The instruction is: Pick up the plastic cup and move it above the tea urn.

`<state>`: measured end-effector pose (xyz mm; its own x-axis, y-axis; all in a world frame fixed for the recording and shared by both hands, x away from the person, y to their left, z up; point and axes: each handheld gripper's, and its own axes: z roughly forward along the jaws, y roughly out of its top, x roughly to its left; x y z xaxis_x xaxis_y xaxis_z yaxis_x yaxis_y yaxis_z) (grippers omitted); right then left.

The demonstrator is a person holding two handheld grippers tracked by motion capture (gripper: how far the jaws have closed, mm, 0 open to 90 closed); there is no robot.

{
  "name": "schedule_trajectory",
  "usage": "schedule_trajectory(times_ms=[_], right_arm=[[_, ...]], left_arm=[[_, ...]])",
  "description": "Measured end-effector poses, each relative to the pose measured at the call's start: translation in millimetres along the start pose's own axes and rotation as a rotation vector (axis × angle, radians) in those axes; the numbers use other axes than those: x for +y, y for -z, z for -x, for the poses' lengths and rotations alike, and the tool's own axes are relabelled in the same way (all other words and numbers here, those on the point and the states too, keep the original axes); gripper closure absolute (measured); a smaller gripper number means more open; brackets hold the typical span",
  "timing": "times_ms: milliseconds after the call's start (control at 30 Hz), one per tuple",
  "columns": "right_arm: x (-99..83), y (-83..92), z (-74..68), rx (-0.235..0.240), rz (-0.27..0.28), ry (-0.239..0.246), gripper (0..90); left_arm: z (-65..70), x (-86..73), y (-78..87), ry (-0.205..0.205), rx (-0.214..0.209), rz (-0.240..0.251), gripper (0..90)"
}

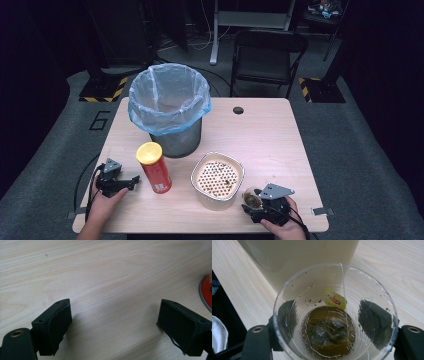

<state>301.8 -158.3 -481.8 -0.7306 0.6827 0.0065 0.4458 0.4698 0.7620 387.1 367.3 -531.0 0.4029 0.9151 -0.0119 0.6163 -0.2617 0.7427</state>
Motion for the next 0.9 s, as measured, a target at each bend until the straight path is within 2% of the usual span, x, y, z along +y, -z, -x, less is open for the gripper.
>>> schedule_trajectory(times_ms=[267, 300, 433, 533, 767, 900], right_arm=[[1.1, 1.9, 2.8, -0.020, 0.010, -0.011, 29.1], [1.3, 2.6, 4.8, -0.022, 0.015, 0.000, 29.3], [1.9, 5.3, 9.0, -0.036, 0.024, -0.023, 29.8], [1.5, 7.9, 17.6, -0.053, 0.031, -0.045, 31.5], [3.7, 5.7, 36.7, -0.044, 0.034, -0.041, 34.4], [11.1, 5.1, 45.7, -0.008, 0.034, -0.018, 35.1]], left_arm=[[0.2, -0.1, 0.0, 0.002, 0.000, -0.001, 11.6], [0.2, -0.1, 0.0, 0.002, 0.000, -0.001, 11.6], [0.2, 0.0, 0.1, 0.003, -0.001, -0.002, 11.5], [0.1, 0.0, 0.2, 0.001, -0.001, -0.002, 11.5], [0.2, 0.0, 0.1, 0.003, -0.001, -0.002, 11.5], [0.2, 0.0, 0.1, 0.003, -0.001, -0.002, 11.5]])
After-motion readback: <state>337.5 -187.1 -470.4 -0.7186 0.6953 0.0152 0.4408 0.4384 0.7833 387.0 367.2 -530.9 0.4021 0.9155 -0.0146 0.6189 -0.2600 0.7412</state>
